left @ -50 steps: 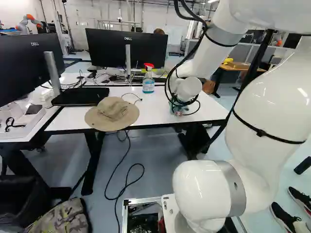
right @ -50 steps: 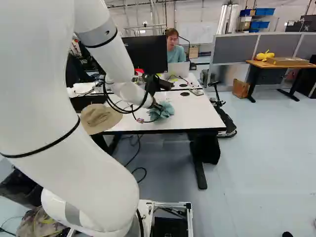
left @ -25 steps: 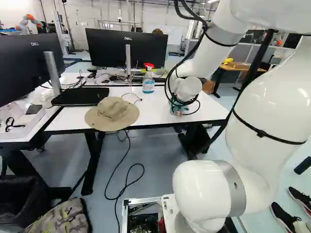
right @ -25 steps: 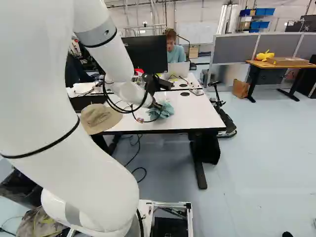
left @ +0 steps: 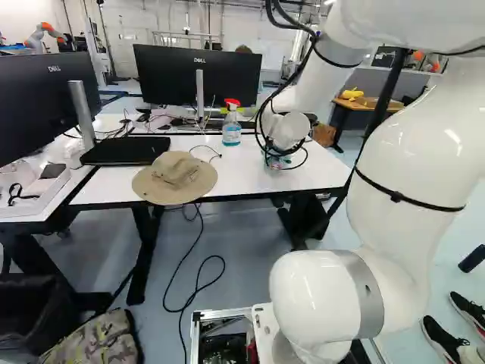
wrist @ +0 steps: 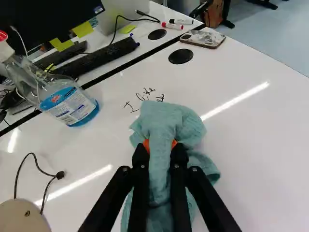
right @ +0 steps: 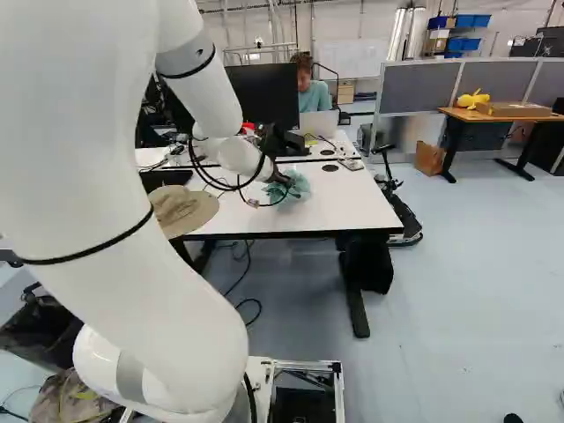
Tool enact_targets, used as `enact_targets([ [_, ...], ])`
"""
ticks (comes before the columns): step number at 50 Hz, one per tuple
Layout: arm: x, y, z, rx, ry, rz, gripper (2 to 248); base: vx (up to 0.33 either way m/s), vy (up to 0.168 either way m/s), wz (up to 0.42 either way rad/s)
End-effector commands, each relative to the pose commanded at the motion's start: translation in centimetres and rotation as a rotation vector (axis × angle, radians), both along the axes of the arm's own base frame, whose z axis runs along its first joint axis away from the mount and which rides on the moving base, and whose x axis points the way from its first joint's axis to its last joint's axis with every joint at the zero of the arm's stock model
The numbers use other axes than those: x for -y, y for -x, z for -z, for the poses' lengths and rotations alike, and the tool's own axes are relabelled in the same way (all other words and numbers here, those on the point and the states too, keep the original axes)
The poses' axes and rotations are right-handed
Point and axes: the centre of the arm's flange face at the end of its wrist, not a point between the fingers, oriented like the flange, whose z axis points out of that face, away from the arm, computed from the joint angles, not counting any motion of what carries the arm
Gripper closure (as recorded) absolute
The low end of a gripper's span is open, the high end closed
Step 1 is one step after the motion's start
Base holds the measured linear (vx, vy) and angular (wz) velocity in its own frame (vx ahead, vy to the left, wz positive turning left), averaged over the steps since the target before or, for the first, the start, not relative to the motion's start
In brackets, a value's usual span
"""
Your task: Clean the table with the green towel
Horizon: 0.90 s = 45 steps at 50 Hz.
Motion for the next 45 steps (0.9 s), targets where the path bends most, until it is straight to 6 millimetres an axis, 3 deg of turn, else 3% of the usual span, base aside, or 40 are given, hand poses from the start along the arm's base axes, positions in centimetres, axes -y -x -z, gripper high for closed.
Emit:
enact_targets([
  [20,0.0,-4.1,0.1,0.009,0.019,-0.031,201,0.0,0.0,0.0],
  [45,-0.6,-9.2,0.3,0.02,0.132,-0.199,201,0.0,0.0,0.0],
])
